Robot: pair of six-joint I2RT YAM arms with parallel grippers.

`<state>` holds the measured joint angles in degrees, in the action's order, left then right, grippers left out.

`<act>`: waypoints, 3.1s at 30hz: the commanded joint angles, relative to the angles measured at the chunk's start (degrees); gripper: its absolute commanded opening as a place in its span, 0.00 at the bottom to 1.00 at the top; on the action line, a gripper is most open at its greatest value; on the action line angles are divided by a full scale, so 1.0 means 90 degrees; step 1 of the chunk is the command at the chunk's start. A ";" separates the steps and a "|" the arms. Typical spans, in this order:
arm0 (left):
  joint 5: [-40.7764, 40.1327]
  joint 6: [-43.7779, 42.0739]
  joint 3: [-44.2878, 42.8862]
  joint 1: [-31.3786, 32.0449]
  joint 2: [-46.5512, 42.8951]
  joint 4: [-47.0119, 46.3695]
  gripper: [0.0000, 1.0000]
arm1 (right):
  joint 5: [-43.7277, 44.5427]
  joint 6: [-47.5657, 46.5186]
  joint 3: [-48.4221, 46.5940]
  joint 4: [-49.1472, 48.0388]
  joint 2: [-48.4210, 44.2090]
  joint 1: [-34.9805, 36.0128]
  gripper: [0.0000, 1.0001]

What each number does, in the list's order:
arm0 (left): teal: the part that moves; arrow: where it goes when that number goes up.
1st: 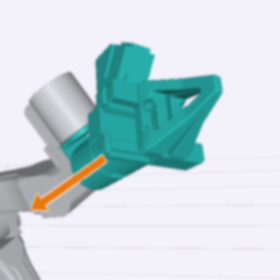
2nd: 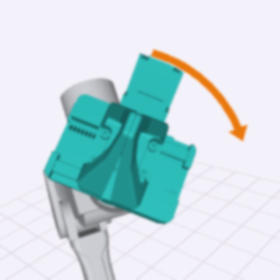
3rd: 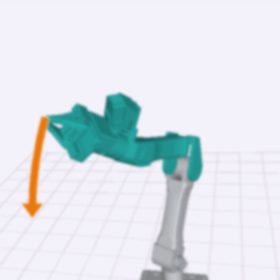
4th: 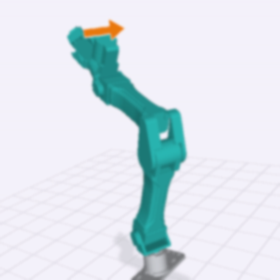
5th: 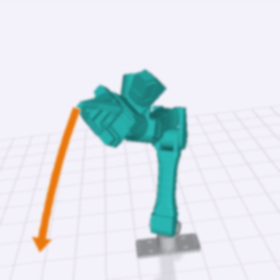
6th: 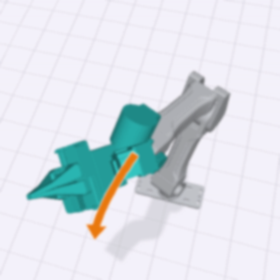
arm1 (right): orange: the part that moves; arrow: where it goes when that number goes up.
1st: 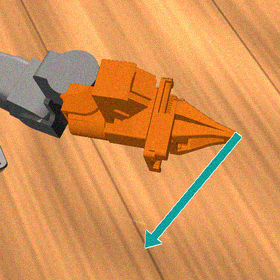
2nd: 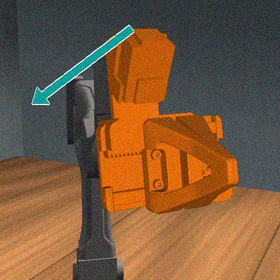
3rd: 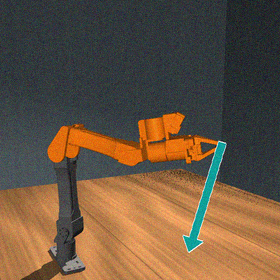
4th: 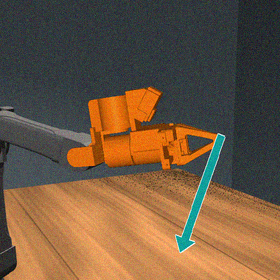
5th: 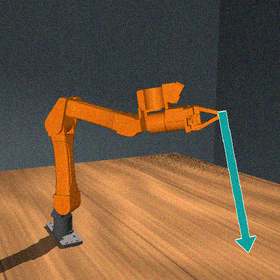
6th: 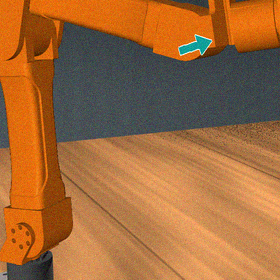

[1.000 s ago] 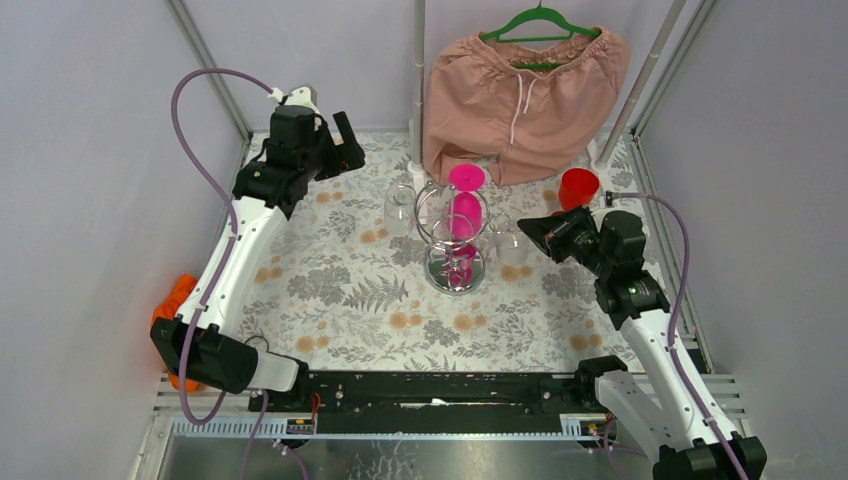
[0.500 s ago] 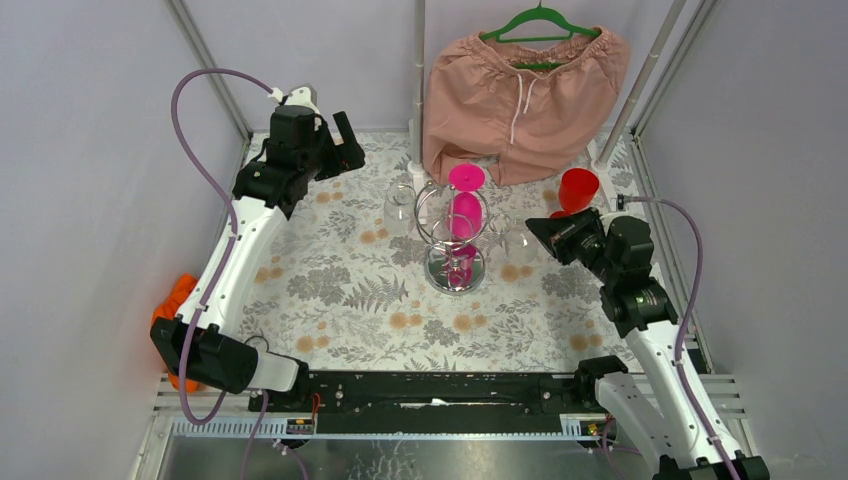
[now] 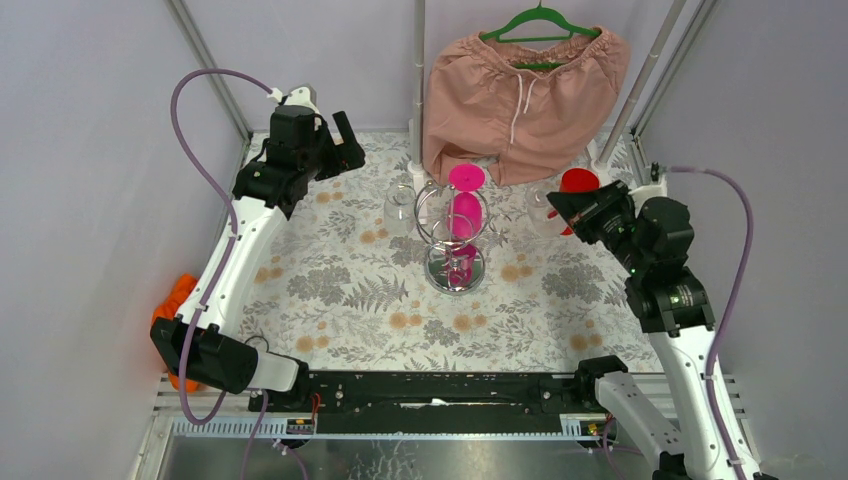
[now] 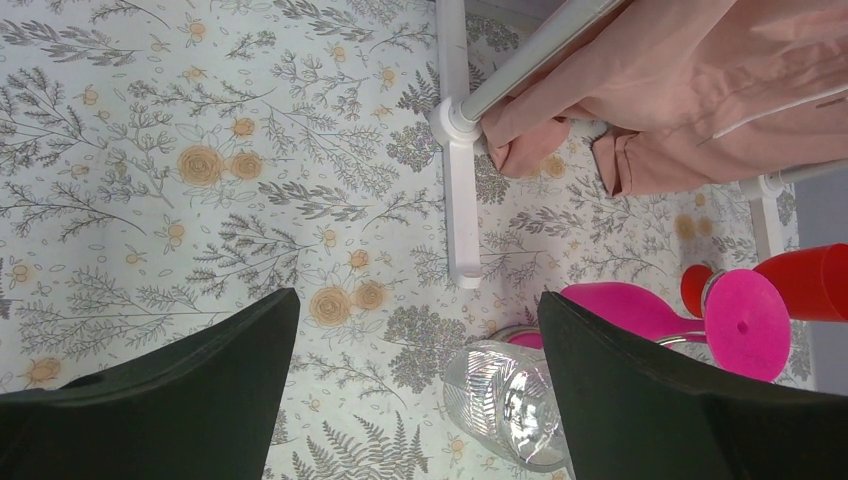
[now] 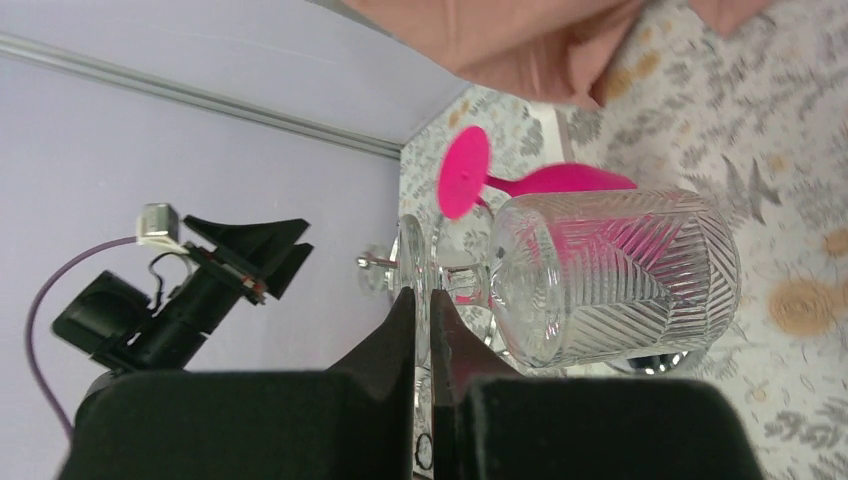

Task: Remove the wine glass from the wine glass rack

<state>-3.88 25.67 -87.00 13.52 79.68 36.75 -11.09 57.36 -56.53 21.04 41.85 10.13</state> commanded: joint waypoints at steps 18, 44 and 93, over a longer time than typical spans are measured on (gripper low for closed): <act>0.3689 0.1326 -0.0406 -0.0998 0.0365 -0.2487 0.97 | -0.1931 -0.0436 -0.2524 -0.2571 0.2202 0.0031 0.00; 0.6519 0.9002 0.1969 -0.1615 0.2110 -1.4308 0.99 | -0.3376 0.3498 -0.2666 -0.8118 0.4259 0.0204 0.00; 0.6221 0.9003 0.2347 -0.1303 0.0928 -1.4269 0.78 | -0.3221 0.4279 -0.3933 -0.9311 0.6775 0.2079 0.00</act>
<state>53.30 106.85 -66.65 0.71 91.02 -86.52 -41.25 93.36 -91.07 -55.27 101.95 28.51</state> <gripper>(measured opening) 0.853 0.064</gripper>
